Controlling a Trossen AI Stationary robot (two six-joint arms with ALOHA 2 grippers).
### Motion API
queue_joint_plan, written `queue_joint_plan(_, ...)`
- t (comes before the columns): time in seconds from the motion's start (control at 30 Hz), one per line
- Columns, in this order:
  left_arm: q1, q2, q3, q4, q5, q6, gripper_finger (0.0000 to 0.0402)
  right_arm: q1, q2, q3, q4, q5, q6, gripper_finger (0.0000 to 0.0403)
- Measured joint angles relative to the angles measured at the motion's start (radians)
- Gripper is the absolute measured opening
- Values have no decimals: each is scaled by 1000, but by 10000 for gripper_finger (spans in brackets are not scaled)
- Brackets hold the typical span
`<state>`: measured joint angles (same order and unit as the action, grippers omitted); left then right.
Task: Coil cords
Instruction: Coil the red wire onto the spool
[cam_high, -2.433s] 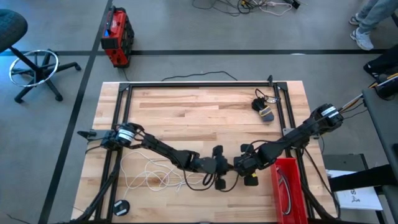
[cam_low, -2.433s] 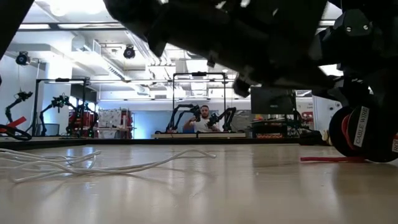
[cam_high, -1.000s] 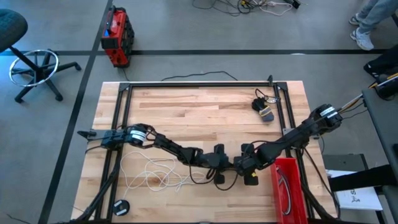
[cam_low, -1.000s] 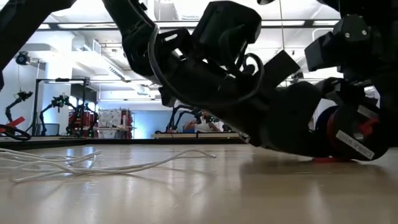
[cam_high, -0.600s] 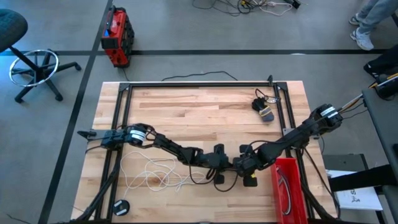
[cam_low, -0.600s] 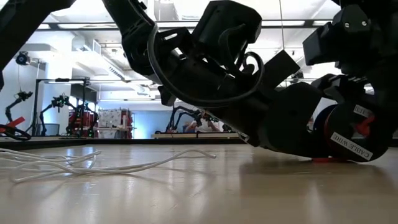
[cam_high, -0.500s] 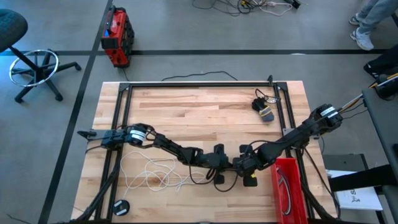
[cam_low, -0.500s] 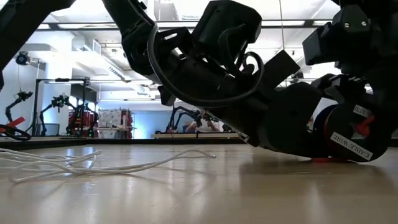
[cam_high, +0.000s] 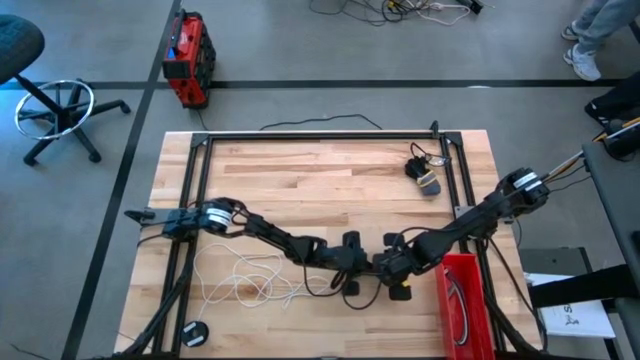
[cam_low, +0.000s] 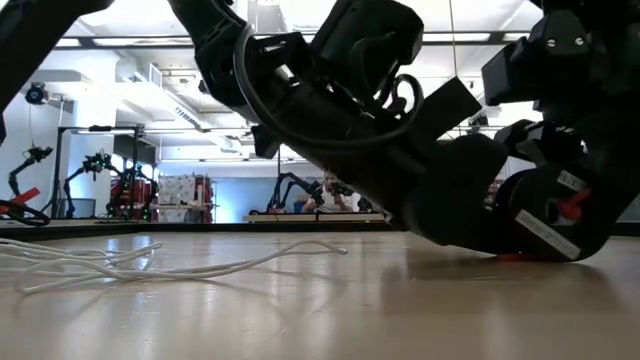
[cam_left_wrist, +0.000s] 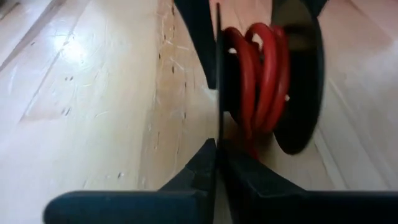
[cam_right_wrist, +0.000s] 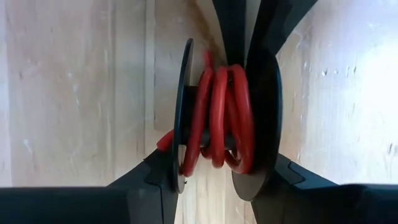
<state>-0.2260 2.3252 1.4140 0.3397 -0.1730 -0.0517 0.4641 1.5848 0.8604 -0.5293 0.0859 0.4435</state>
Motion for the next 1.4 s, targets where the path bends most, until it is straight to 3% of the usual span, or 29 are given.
queue_joint_plan(0.5, -1, -109, -7, -231, -41, 71, 74, 0, 0, 0, -40, -27, 8, 135)
queue_joint_plan(0.67, -2, -144, -4, -101, -35, 7, 96, 0, 0, -1, -54, -33, 8, 134)
queue_joint_plan(1.03, -4, -42, -6, 123, 0, -77, 145, 0, 0, -2, -60, -36, -10, 132)
queue_joint_plan(1.13, -4, -30, -6, 124, 1, -81, 127, 0, 0, -2, -61, -37, -13, 132)
queue_joint_plan(1.3, -4, -28, -7, 122, 0, -78, 32, 1, 0, -2, -61, -39, -15, 132)
queue_joint_plan(1.4, -3, -28, -7, 122, -2, -76, 12, 1, 0, -1, -64, -42, -16, 131)
